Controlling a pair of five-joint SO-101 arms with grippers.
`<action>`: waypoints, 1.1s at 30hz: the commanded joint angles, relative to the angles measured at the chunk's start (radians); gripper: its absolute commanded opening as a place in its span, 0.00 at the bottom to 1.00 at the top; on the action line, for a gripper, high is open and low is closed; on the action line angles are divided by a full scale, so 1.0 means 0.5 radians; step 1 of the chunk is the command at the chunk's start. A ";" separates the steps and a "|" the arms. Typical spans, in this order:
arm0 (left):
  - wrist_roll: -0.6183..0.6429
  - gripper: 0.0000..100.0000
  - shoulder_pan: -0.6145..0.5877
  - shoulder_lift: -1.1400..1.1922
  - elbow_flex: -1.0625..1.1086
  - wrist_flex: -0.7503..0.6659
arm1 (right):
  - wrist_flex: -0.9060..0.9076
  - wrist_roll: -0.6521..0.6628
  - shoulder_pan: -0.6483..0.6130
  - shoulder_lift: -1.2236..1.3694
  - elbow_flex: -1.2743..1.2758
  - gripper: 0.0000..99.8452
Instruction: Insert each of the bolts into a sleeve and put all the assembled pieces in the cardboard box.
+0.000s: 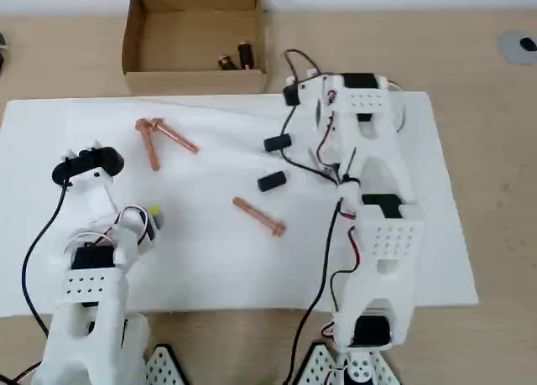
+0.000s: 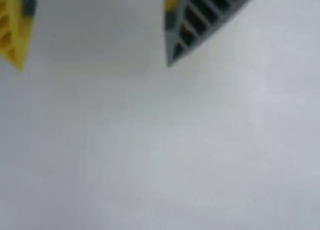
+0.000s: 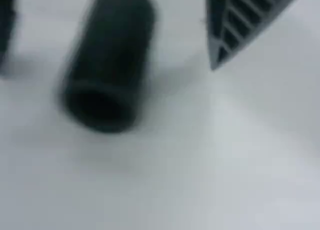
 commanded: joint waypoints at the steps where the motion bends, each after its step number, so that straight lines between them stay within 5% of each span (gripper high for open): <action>1: -0.018 0.20 0.025 0.005 -0.083 -0.018 | -0.012 0.021 0.038 -0.005 -0.054 0.12; 4: -0.018 0.20 0.025 0.005 -0.083 -0.018 | -0.012 0.021 0.044 -0.005 -0.054 0.05; 20: -0.068 0.20 0.025 0.005 -0.083 -0.018 | 0.025 0.018 0.044 -0.017 -0.097 0.01; 27: -0.068 0.20 0.028 0.005 -0.083 -0.018 | 0.460 0.018 0.044 -0.017 -0.891 0.01; 33: -0.064 0.20 0.025 0.005 -0.083 -0.018 | 0.457 0.018 0.038 -0.127 -1.263 0.01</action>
